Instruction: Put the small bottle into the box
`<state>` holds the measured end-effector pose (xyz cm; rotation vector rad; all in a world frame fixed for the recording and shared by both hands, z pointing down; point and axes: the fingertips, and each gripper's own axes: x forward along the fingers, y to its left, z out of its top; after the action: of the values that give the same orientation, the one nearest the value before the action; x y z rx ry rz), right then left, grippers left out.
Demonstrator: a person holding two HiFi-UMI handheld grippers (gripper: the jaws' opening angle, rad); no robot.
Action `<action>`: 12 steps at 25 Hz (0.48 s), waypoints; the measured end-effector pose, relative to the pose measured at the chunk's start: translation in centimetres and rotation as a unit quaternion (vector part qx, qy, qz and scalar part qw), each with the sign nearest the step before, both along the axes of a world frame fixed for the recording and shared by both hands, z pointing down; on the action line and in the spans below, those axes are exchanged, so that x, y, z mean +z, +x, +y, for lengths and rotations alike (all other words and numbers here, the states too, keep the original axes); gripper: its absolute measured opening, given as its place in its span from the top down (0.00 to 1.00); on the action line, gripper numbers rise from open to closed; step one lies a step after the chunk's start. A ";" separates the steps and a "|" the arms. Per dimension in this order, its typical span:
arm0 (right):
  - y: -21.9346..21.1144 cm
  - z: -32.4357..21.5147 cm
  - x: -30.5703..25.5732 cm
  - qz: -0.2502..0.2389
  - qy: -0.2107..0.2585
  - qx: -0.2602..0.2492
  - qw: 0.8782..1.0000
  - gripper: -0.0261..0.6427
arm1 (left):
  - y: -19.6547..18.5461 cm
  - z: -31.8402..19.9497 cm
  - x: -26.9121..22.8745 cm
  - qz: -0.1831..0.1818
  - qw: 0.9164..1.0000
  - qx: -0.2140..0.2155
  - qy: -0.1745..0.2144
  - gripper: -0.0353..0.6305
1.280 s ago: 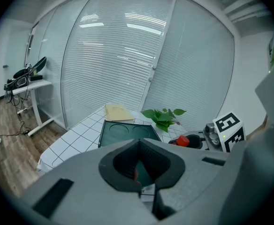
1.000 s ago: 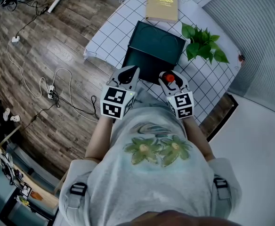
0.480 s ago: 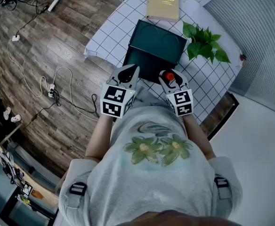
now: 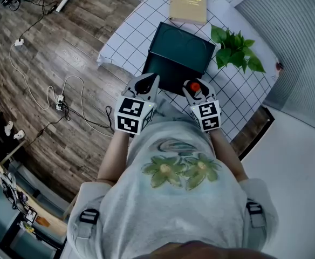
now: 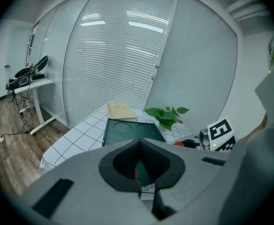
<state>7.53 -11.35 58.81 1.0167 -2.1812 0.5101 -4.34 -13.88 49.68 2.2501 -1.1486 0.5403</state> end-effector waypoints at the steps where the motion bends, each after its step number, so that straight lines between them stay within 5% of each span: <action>1: 0.0 0.0 0.1 0.000 -0.002 0.000 1.000 0.64 | 0.0 0.0 0.0 0.000 1.000 0.000 0.000 0.94; 12: 0.1 -0.1 1.1 0.003 -0.008 -0.004 1.000 0.64 | 0.1 0.0 0.2 -0.001 1.000 -0.002 -0.003 0.94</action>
<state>7.62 -11.40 59.92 1.0001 -2.1709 0.5199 -4.25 -13.83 49.83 2.2418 -1.1509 0.5440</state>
